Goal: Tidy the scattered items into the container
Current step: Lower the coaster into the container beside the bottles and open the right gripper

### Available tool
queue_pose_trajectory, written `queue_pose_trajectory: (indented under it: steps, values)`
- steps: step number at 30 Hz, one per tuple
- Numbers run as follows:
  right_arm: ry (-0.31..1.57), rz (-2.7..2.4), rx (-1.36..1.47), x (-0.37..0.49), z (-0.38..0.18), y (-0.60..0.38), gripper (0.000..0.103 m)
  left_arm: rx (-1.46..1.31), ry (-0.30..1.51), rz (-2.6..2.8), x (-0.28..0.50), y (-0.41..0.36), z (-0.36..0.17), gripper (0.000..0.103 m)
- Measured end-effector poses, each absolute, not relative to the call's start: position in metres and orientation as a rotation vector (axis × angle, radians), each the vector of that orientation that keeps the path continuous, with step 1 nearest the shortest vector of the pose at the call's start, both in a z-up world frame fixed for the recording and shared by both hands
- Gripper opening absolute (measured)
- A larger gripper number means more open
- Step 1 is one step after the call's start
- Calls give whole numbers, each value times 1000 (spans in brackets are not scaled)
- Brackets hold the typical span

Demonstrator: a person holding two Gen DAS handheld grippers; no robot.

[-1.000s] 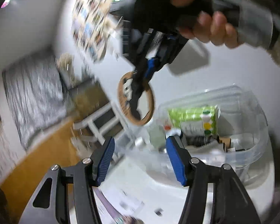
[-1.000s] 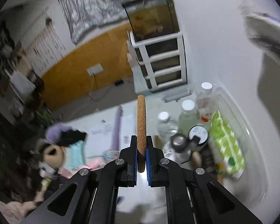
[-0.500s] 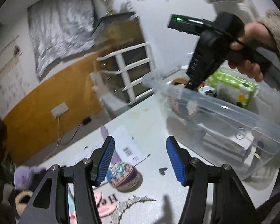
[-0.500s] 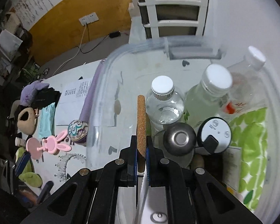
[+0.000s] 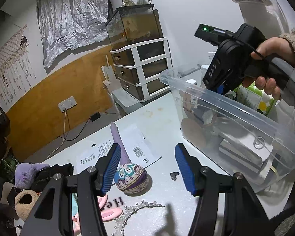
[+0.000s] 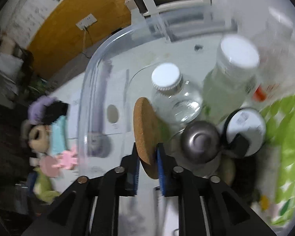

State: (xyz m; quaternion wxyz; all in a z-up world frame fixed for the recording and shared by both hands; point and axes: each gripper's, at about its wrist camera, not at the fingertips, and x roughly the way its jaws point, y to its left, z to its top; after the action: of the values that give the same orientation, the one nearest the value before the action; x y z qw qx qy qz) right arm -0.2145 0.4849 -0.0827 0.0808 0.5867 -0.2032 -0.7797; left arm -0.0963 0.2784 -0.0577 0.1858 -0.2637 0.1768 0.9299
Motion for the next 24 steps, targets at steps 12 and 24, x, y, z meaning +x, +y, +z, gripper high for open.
queue_pose_trajectory:
  steps: [12,24]
  values:
    - [-721,-2350,1592,-198,-63,495,4,-748,509,2618,-97,276,-56,58]
    - [-709,-2286,1741,-216,-108,489,2,-766,489,2650,-97,267,-58,58]
